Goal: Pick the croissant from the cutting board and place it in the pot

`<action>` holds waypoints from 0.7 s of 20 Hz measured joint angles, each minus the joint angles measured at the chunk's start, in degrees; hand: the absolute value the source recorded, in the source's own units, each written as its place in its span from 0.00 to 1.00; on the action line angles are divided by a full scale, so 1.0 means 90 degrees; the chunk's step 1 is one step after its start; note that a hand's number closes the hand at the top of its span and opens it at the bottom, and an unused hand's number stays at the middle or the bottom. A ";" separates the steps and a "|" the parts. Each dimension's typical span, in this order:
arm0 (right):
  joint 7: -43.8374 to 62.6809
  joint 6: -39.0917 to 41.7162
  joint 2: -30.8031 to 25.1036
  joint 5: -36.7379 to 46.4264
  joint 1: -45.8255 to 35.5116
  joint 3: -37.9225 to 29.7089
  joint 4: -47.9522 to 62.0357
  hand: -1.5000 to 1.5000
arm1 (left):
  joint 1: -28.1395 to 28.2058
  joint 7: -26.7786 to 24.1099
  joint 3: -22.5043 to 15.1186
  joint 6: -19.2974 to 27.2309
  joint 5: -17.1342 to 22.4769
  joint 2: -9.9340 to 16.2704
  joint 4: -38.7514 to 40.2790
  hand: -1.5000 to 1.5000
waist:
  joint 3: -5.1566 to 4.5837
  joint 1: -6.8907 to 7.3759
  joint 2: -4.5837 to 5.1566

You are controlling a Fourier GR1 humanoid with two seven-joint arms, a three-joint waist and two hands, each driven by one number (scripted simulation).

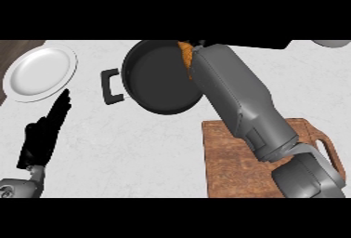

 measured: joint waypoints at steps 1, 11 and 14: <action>-0.0053 -0.0243 -0.0002 -0.0008 0.0013 -0.0028 -0.0079 0.00 | 0.0033 -0.0020 0.0006 -0.0003 -0.0001 -0.0003 0.0014 0.50 | -0.0001 -0.0012 -0.0011; -0.0408 -0.1332 -0.0001 -0.1225 0.0265 0.0251 -0.0771 0.00 | 0.0037 0.0032 0.0069 -0.0052 -0.0041 -0.0031 0.0026 0.50 | -0.0003 -0.0057 -0.0099; -0.0411 -0.1561 -0.0002 -0.1653 0.0625 0.0765 -0.1227 0.00 | 0.0200 -0.0046 0.0109 -0.0056 -0.0052 -0.0048 0.0030 0.50 | -0.0004 -0.0129 -0.0146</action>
